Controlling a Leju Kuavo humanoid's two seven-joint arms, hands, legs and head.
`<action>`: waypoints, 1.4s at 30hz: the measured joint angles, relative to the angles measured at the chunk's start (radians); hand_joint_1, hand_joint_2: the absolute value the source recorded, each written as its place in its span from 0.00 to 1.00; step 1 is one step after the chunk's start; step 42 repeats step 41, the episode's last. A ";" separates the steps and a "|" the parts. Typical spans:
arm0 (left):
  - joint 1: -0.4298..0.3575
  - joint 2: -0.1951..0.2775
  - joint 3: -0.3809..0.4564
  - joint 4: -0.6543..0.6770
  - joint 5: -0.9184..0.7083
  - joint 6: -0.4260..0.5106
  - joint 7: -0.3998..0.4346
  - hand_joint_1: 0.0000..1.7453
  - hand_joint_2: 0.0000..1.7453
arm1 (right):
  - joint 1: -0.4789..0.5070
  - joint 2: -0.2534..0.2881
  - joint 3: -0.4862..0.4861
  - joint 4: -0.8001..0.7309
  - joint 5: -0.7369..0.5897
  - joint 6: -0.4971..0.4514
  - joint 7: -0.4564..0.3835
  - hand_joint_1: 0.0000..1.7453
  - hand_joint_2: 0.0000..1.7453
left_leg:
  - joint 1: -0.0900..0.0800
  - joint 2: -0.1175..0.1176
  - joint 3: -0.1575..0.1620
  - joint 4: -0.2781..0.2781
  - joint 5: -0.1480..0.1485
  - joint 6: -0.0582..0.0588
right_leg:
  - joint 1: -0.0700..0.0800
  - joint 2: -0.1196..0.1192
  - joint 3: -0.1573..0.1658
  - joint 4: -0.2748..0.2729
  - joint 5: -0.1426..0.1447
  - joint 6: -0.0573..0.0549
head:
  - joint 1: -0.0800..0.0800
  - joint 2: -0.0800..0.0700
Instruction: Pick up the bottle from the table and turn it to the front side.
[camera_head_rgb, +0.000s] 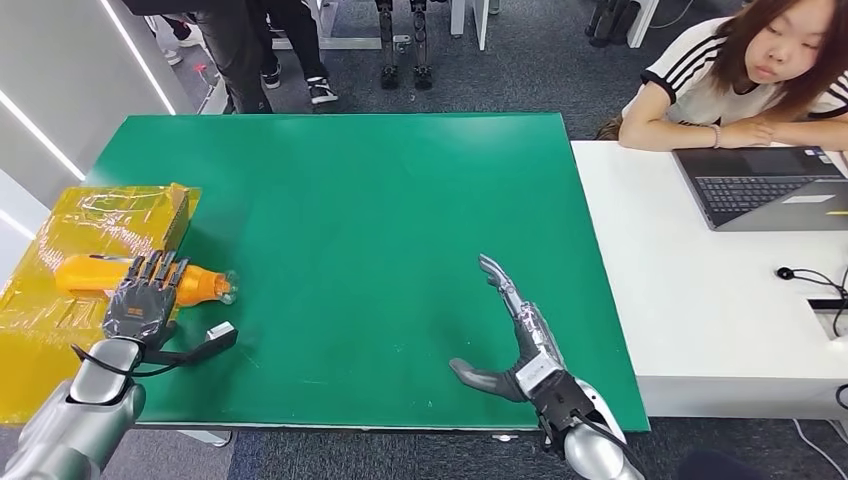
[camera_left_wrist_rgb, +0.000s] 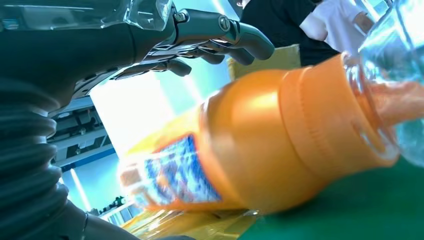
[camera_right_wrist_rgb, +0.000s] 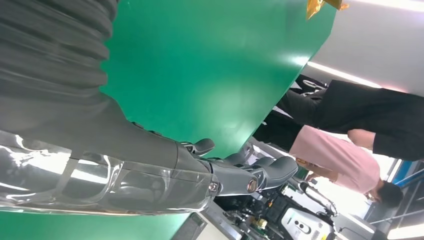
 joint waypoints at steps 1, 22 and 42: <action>0.000 -0.001 -0.001 0.000 0.000 0.000 0.000 0.00 1.00 | 0.000 0.000 0.000 0.000 0.000 0.000 0.000 0.00 1.00 | 0.000 0.000 0.000 0.000 0.000 0.000 | 0.000 0.000 0.000 0.000 0.000 0.000 | 0.000 0.000; 0.041 -0.260 0.263 -0.207 0.811 -0.011 -0.477 0.00 1.00 | 0.059 -0.009 -0.026 -0.010 -0.068 -0.031 0.011 0.00 1.00 | 0.000 -0.002 0.000 0.001 0.000 0.000 | 0.000 -0.002 0.001 -0.001 0.001 0.002 | 0.000 0.000; 0.310 -0.391 -0.136 -0.887 1.525 -0.315 -0.337 0.00 1.00 | 0.299 0.086 -0.170 -0.146 -0.156 -0.137 -0.032 0.00 1.00 | 0.000 -0.002 0.000 0.000 -0.004 0.003 | 0.000 -0.002 0.002 -0.002 -0.003 0.003 | 0.000 0.000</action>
